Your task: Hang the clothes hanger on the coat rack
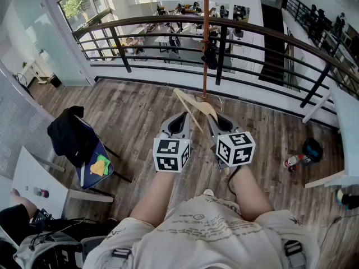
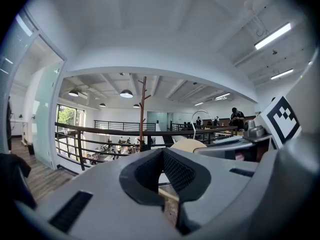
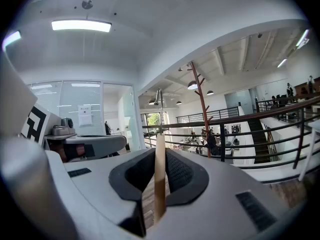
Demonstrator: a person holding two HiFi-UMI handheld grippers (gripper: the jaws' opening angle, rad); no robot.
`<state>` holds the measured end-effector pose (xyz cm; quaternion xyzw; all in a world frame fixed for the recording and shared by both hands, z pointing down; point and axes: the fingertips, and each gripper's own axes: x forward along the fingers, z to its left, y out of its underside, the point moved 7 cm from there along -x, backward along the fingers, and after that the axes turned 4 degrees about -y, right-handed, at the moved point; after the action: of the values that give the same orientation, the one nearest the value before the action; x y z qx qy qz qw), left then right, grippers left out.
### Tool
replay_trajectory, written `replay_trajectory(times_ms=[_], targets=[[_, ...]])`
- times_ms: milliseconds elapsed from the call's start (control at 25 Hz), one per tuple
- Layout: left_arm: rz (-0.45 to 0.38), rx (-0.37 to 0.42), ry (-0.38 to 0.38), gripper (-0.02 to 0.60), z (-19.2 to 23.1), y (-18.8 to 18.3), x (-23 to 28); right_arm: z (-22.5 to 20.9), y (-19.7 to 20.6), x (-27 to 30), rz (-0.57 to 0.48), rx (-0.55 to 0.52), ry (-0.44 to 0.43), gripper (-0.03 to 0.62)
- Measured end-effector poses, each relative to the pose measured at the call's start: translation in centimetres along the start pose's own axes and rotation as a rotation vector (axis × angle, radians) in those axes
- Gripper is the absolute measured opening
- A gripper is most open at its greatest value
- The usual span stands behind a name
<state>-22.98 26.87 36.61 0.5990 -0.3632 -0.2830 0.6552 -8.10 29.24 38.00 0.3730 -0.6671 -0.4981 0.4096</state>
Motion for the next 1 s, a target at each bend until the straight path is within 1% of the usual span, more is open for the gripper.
replay_trajectory(times_ms=[280,520,1000], targets=[[0.018,0.0,0.009,0.003,-0.1,0.0,2.6,-2.0,-0.1,1.2,-0.011,0.018,-0.009,0.052],[0.033,0.014,0.009,0.003,-1.2,-0.2,5.5,-5.2,-0.5,1.8,-0.005,0.014,-0.012,0.052],[0.038,0.016,-0.03,0.003,-4.3,-0.8,12.4,-12.6,-2.1,3.3,-0.014,-0.011,-0.104,0.051]])
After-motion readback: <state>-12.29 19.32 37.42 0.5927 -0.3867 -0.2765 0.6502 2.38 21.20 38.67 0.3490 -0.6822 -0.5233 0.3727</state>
